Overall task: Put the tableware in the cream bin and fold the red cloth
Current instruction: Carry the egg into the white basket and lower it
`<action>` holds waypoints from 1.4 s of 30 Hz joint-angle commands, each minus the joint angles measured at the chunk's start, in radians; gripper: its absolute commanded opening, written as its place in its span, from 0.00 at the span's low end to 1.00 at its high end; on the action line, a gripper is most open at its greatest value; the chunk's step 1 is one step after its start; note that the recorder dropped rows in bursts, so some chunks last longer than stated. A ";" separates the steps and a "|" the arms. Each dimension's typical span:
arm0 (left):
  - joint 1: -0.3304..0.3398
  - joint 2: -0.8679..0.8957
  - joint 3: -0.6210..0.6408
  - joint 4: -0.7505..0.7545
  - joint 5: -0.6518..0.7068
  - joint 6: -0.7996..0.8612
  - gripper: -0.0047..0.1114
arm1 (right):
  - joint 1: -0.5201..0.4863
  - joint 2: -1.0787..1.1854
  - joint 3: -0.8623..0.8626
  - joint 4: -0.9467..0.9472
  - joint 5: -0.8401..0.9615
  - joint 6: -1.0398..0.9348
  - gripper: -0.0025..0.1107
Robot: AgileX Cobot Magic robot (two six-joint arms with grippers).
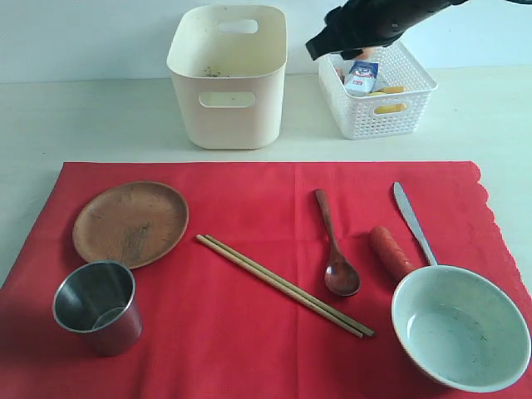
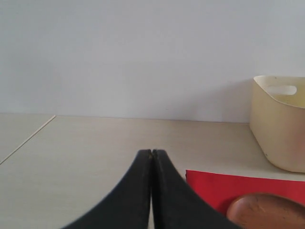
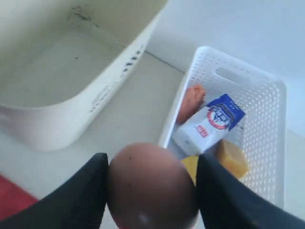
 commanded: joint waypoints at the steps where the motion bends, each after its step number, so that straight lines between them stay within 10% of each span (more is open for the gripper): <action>1: -0.006 -0.006 0.000 0.001 -0.002 0.003 0.06 | -0.083 0.108 -0.084 0.041 -0.040 0.005 0.02; 21: -0.006 -0.006 0.000 0.001 -0.002 0.003 0.06 | -0.174 0.378 -0.252 0.271 -0.128 0.005 0.03; 42: -0.006 -0.006 0.000 0.001 -0.002 0.003 0.06 | -0.174 0.368 -0.252 0.277 -0.038 0.005 0.69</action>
